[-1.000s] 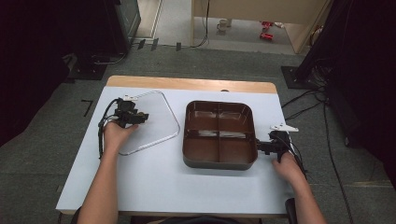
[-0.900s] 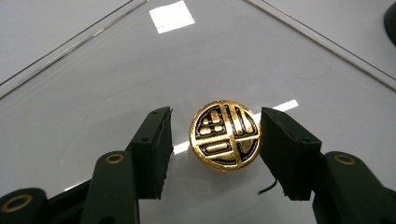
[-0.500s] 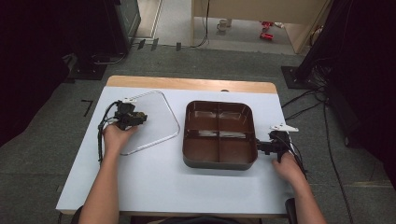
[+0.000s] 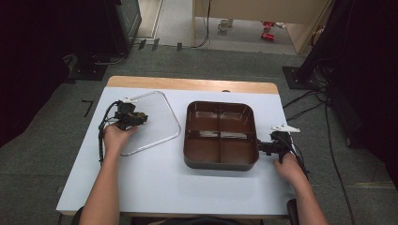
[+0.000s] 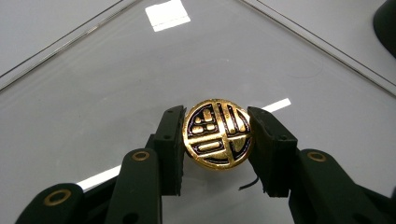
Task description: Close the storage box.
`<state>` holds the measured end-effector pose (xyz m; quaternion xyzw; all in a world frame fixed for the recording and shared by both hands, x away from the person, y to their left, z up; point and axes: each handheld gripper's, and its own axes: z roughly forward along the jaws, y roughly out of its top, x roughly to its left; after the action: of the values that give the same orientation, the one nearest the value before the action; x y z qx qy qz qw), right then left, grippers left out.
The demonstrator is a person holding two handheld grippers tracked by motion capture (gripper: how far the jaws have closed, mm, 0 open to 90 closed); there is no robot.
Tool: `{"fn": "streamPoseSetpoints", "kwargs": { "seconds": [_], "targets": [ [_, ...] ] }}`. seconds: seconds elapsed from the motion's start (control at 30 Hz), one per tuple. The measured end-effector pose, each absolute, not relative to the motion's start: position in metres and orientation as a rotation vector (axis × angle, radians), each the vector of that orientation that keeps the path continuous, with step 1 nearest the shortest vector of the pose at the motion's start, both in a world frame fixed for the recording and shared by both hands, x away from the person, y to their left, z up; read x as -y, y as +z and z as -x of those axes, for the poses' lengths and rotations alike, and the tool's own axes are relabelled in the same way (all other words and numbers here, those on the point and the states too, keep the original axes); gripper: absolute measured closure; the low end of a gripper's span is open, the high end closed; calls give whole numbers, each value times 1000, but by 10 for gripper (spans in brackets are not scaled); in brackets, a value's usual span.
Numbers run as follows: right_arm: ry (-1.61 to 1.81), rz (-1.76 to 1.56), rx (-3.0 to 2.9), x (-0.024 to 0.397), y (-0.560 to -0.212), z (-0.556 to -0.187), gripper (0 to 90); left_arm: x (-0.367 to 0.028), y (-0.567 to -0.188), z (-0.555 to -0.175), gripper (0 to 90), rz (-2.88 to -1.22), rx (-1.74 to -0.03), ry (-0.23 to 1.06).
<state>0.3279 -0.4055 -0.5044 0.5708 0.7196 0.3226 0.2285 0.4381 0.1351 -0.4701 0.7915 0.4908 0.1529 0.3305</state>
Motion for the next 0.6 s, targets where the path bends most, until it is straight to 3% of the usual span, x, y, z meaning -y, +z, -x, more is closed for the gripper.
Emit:
{"fn": "streamPoseSetpoints", "kwargs": {
  "seconds": [0.6],
  "targets": [
    [888,-1572,-1981,406,-504,-328,118,-133,-431,-425,593,-2024,-1212,373]
  ]
}}
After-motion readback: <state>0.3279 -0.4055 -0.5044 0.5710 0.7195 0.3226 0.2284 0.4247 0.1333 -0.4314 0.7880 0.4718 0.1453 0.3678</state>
